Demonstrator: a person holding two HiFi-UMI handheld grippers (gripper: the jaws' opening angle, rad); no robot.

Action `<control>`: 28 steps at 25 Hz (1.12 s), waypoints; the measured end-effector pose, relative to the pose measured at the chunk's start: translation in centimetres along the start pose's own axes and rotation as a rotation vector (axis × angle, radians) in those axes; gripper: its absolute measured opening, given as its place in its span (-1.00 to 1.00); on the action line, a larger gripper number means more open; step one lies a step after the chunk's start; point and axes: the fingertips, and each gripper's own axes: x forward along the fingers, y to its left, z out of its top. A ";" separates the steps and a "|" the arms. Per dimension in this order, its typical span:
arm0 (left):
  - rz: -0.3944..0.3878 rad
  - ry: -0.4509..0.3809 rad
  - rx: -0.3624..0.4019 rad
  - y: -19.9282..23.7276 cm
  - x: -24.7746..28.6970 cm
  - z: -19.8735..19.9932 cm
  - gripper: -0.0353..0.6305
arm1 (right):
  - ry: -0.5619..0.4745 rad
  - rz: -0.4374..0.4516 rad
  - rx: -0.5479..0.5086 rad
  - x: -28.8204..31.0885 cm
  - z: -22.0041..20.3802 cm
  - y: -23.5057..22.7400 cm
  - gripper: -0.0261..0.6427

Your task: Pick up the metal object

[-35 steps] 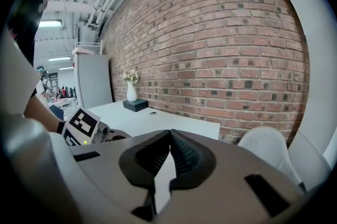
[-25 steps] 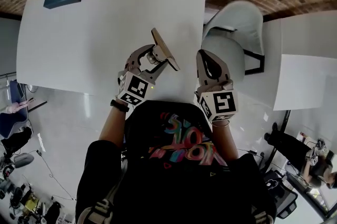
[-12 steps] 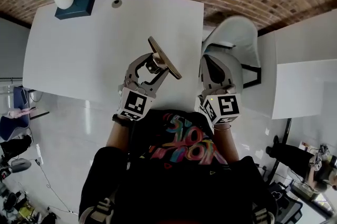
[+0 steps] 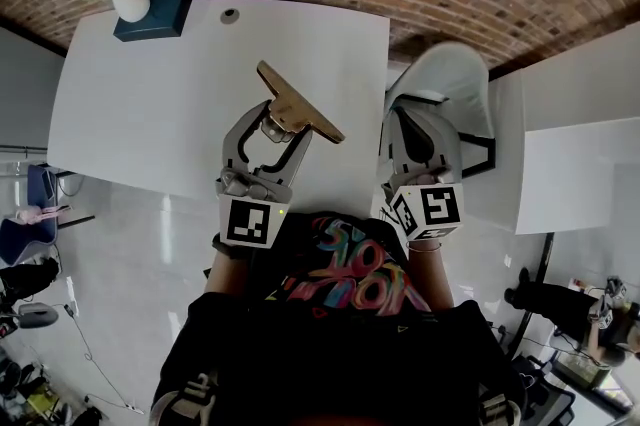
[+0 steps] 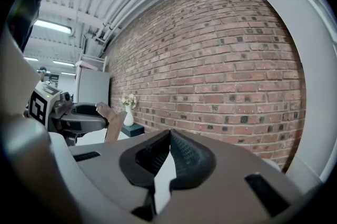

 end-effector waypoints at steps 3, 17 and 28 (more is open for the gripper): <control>0.028 -0.001 0.002 0.6 -0.5 0.2 -0.04 | -0.008 -0.007 0.008 -0.3 0.2 -0.4 -0.87; 0.151 -0.042 -0.286 1.8 -1.4 -0.6 -0.04 | -0.008 0.002 -0.002 -0.5 0.1 -0.9 -0.87; 0.138 -0.034 -0.290 1.7 -1.2 -0.8 -0.04 | 0.011 0.018 -0.007 -0.4 -0.3 -0.7 -0.87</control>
